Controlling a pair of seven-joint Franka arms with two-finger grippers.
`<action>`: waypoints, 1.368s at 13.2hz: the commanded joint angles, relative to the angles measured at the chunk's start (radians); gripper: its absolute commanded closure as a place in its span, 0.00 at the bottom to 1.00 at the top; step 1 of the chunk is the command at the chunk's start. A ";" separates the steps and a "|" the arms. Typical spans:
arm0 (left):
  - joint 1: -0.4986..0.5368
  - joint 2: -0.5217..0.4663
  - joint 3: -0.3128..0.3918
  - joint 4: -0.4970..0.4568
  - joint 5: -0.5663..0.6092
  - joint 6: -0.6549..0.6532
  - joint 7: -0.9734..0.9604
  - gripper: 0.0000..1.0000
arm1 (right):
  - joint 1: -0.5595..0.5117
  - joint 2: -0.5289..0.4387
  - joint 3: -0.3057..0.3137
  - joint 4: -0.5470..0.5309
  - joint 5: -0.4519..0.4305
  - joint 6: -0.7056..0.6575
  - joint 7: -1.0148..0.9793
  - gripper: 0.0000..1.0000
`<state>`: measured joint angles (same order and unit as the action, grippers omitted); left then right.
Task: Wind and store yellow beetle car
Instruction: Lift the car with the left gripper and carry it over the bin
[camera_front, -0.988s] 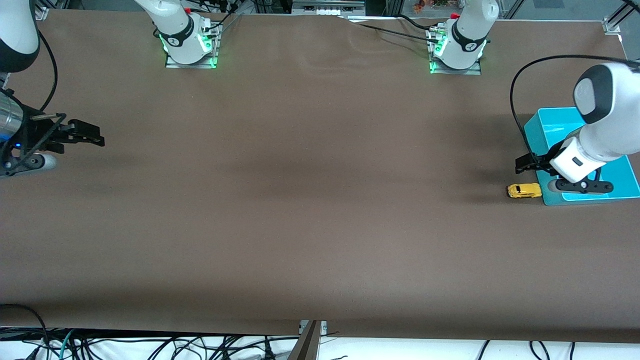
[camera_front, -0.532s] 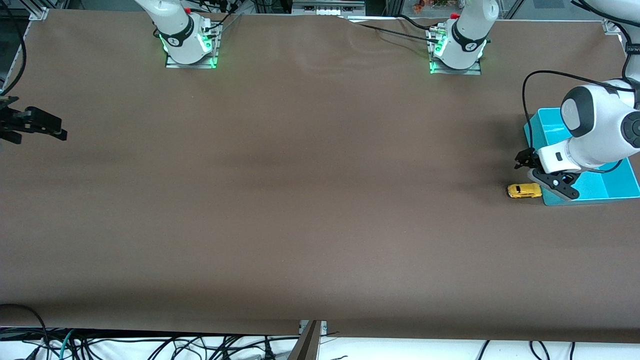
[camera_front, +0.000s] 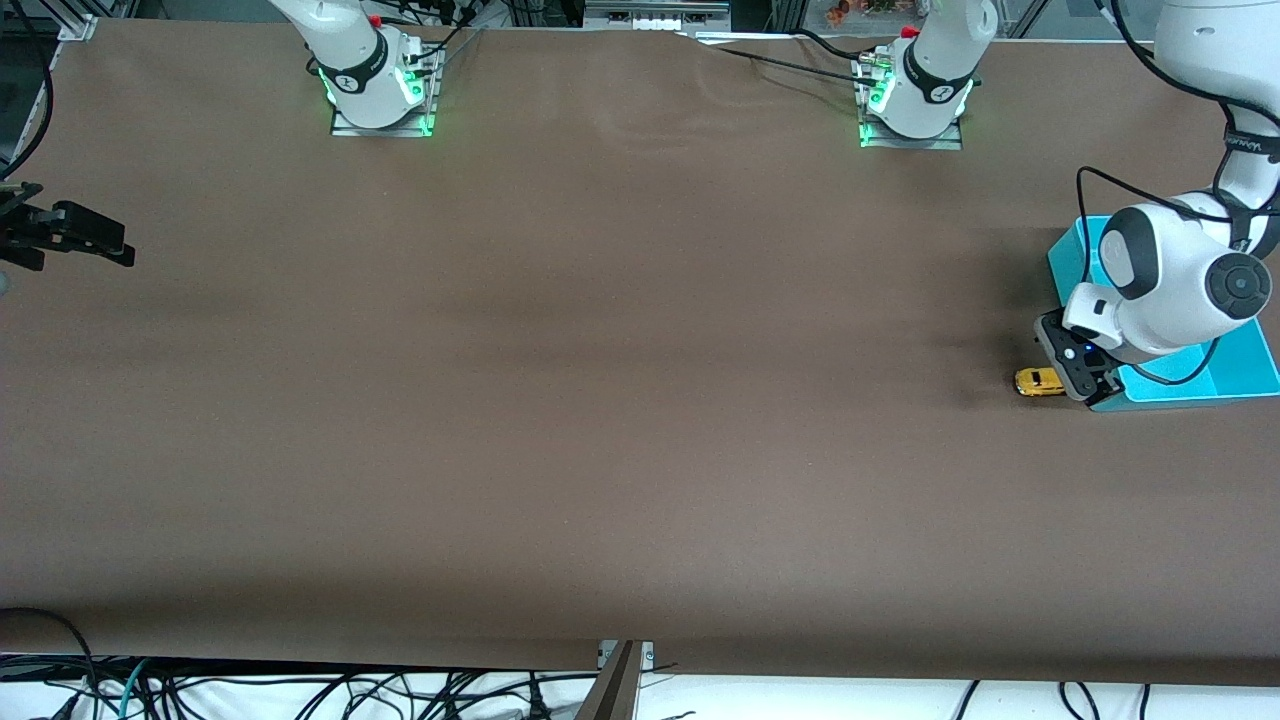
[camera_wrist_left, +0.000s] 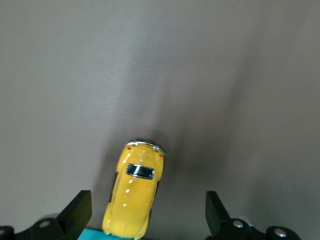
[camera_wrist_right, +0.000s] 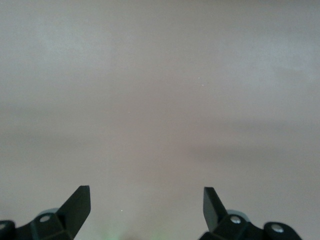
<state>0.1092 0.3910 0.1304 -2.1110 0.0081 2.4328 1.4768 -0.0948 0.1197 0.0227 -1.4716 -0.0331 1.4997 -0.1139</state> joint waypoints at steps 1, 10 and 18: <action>0.029 0.022 0.000 -0.010 0.023 0.031 0.101 0.00 | 0.009 -0.023 0.005 -0.032 -0.005 -0.021 0.074 0.00; 0.029 0.065 0.015 -0.017 -0.048 0.097 0.175 0.61 | 0.006 0.001 0.005 -0.019 -0.002 -0.019 -0.004 0.00; 0.021 -0.036 -0.001 -0.001 -0.050 0.072 0.178 1.00 | 0.003 0.008 0.005 -0.018 -0.004 -0.019 -0.004 0.00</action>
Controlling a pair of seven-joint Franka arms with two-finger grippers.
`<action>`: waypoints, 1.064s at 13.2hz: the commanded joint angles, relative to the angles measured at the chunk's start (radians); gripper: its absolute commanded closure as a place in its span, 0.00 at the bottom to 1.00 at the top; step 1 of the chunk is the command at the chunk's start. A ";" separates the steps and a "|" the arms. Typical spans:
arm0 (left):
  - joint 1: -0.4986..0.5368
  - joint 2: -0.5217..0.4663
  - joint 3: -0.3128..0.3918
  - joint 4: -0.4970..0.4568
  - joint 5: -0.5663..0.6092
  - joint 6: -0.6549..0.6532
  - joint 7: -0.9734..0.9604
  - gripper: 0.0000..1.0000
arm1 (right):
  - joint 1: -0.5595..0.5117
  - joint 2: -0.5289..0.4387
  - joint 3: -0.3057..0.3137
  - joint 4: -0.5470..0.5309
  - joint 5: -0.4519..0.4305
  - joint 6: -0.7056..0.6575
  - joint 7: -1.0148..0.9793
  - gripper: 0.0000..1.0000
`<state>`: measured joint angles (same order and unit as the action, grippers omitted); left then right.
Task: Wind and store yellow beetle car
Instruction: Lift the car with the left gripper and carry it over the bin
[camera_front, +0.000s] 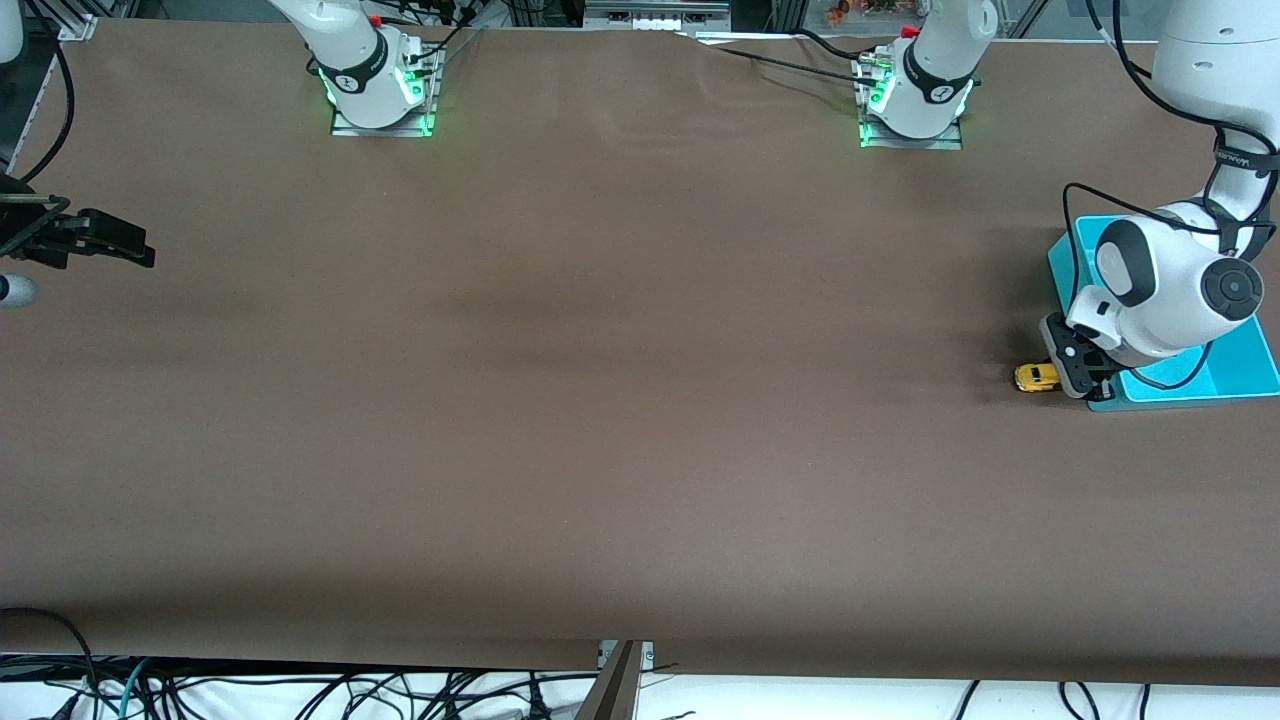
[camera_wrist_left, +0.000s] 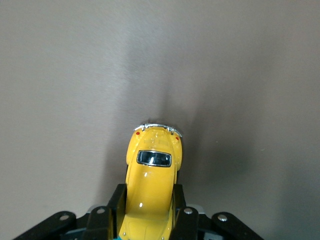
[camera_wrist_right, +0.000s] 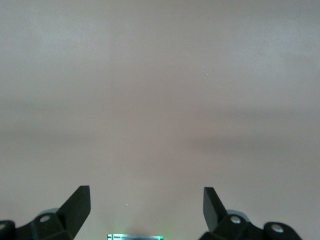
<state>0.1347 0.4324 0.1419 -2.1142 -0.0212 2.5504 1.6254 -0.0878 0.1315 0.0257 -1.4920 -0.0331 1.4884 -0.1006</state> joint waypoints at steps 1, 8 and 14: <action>-0.004 -0.105 -0.030 0.023 -0.020 -0.079 0.030 1.00 | -0.004 -0.004 0.002 0.003 -0.004 -0.008 -0.018 0.00; 0.055 -0.234 -0.061 0.083 0.003 -0.295 0.037 1.00 | -0.003 -0.004 0.002 0.003 -0.004 -0.007 -0.018 0.00; 0.174 -0.291 0.020 0.037 0.063 -0.323 0.287 1.00 | -0.003 -0.003 0.002 0.003 -0.004 -0.005 -0.018 0.00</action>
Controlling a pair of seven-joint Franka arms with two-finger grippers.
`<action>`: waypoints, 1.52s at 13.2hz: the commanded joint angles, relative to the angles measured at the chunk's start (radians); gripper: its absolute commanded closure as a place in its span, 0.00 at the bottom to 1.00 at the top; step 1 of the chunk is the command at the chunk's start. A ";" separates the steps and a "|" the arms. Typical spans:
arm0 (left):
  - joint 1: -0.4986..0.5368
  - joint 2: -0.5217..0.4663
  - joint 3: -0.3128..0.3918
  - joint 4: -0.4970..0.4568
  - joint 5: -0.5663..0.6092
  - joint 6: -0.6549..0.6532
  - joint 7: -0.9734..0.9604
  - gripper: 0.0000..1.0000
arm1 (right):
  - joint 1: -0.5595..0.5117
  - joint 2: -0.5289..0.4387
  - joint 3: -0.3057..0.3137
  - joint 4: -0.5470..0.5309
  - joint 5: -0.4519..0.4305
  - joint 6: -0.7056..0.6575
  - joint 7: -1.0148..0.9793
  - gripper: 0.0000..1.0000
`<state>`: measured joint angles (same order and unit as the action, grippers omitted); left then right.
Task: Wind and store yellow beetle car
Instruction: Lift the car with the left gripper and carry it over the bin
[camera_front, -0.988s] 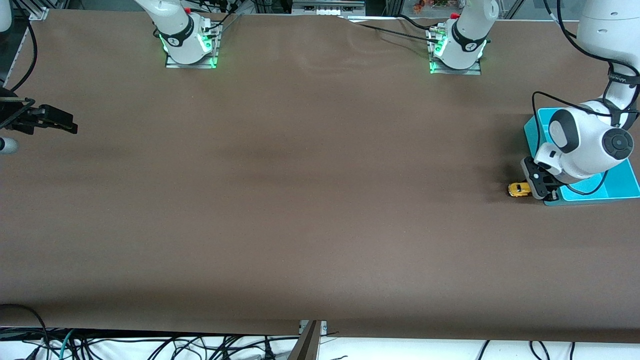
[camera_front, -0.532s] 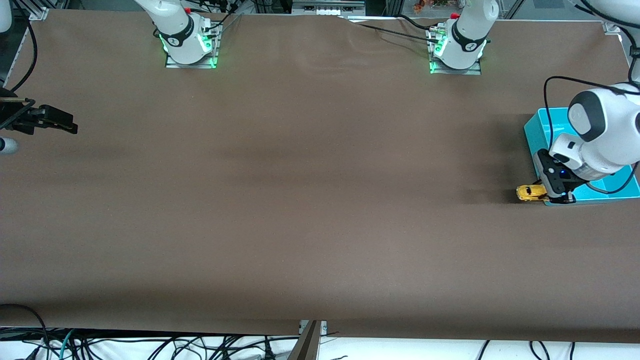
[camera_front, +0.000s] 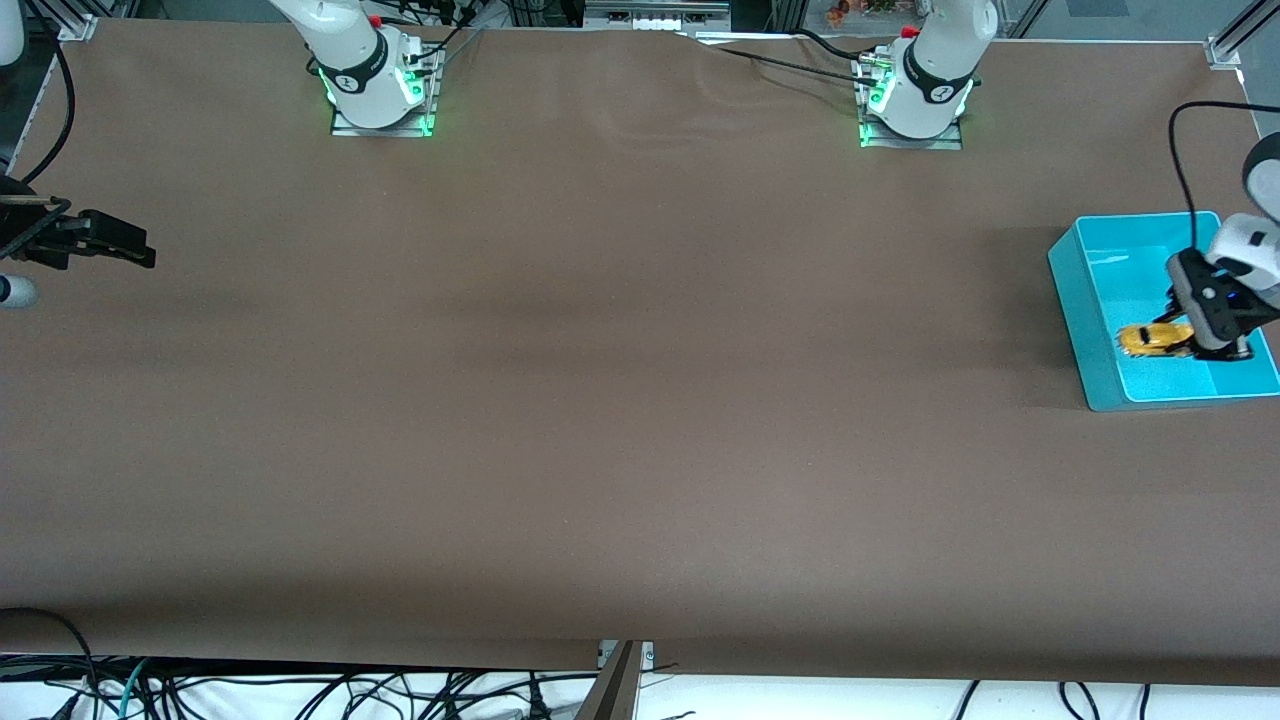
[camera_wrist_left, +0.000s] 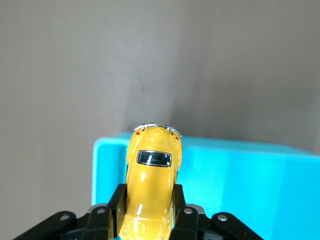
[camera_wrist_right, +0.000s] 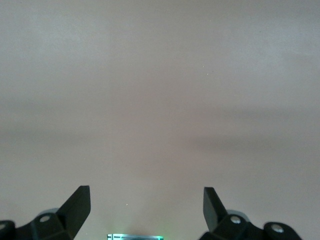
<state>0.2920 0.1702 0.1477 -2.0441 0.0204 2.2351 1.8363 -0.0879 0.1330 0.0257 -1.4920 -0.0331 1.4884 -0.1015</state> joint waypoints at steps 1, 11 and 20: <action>0.033 -0.028 0.029 -0.047 0.021 -0.008 0.113 1.00 | -0.003 -0.004 0.002 0.003 -0.002 -0.004 -0.017 0.00; 0.165 0.090 0.044 -0.182 0.061 0.039 0.130 1.00 | -0.003 -0.004 0.002 0.003 -0.002 0.000 -0.017 0.00; 0.205 0.154 0.061 -0.183 0.062 0.089 0.123 0.00 | -0.003 -0.004 0.002 0.003 -0.002 0.000 -0.018 0.00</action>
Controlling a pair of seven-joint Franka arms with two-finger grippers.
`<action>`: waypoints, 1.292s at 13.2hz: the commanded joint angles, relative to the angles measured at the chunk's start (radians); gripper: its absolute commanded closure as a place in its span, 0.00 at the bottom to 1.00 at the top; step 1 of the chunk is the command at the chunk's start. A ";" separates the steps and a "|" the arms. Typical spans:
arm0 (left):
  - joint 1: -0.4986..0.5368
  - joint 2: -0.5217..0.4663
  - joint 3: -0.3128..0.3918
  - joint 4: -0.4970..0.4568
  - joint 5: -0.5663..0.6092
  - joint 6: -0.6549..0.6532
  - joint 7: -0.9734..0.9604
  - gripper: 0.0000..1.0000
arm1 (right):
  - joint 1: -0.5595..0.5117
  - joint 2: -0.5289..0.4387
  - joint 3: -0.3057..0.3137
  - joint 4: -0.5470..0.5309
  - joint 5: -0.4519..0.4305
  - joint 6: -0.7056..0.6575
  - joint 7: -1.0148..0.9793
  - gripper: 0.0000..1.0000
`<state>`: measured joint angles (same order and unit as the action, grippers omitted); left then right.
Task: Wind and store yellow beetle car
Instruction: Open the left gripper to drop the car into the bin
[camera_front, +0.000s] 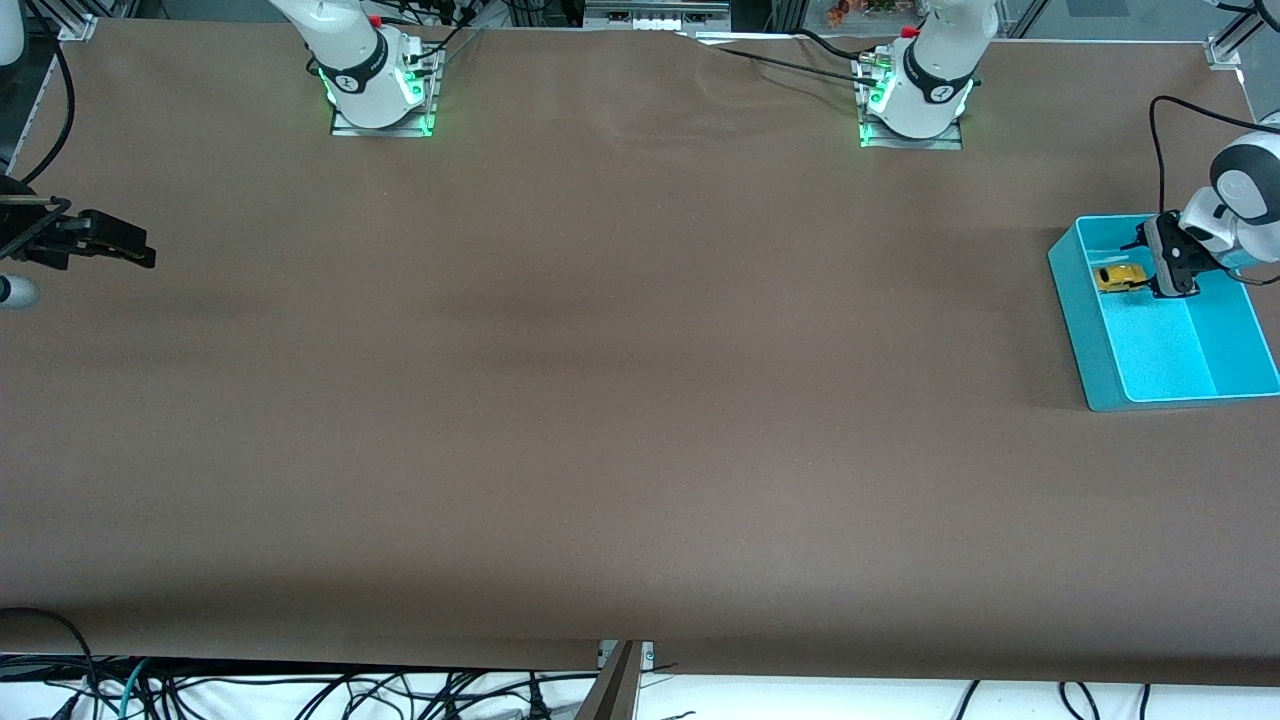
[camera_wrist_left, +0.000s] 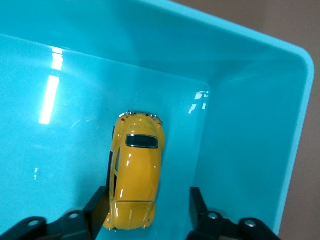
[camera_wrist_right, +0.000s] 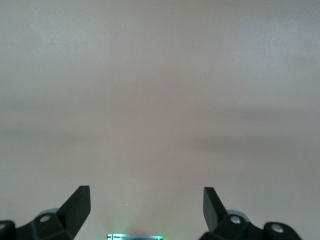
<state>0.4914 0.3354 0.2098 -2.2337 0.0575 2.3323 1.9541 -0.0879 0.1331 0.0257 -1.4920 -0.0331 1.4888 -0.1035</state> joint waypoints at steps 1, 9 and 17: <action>0.006 -0.031 -0.001 0.009 0.025 -0.016 0.005 0.00 | -0.003 -0.004 0.002 0.002 -0.002 -0.001 -0.015 0.00; -0.066 -0.225 -0.041 0.127 0.010 -0.279 -0.321 0.00 | -0.003 -0.004 0.002 0.002 -0.002 -0.001 -0.015 0.00; -0.189 -0.283 -0.165 0.367 -0.042 -0.551 -0.964 0.00 | -0.004 -0.001 0.002 0.002 -0.002 -0.001 -0.016 0.00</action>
<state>0.3089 0.0548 0.0876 -1.9184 0.0344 1.8386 1.1199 -0.0880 0.1336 0.0257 -1.4920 -0.0331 1.4889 -0.1045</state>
